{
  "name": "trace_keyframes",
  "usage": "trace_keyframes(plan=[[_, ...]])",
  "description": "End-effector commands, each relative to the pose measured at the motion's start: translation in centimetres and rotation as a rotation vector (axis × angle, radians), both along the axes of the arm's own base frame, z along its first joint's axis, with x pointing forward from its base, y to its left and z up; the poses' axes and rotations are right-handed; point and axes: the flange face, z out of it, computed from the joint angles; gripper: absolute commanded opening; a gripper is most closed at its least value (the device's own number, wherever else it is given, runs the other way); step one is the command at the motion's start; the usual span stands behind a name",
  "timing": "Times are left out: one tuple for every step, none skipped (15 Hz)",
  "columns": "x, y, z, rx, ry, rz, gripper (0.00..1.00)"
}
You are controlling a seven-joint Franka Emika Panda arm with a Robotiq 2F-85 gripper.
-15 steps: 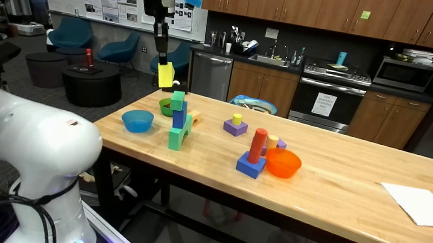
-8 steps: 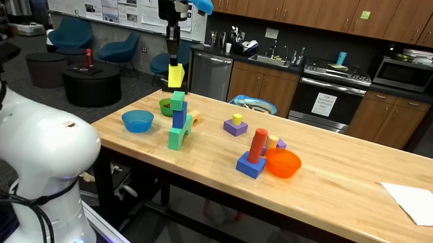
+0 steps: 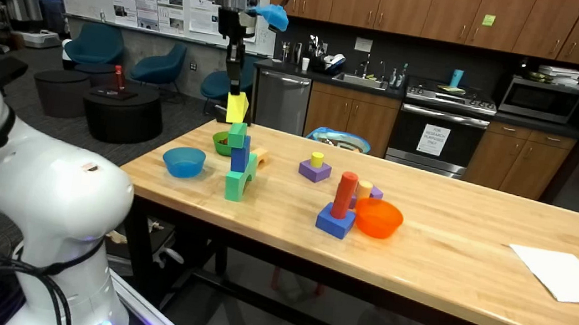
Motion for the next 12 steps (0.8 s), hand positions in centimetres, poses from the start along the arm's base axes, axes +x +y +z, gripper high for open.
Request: trace_keyframes(plan=[[1.0,0.3,0.2,0.011,0.005,-0.028,0.01],[1.1,0.3,0.1,0.012,0.008,-0.033,0.01],[1.2,0.2,0.1,0.014,0.011,-0.036,0.01],[1.3,0.1,0.0,0.017,0.013,-0.039,0.01],[1.4,0.0,-0.1,0.02,0.017,-0.042,0.01],[1.5,-0.1,-0.2,0.021,0.02,-0.045,0.01],[1.6,-0.2,-0.4,0.022,0.025,-0.049,0.01],[1.7,-0.3,-0.5,0.022,0.028,-0.052,0.01],[1.8,-0.3,-0.6,0.022,0.031,-0.055,0.01],[1.8,-0.4,-0.7,0.022,0.034,-0.057,0.01],[1.9,-0.5,-0.8,0.022,0.036,-0.057,0.01],[2.0,-0.5,-1.0,0.021,0.041,-0.059,0.01]])
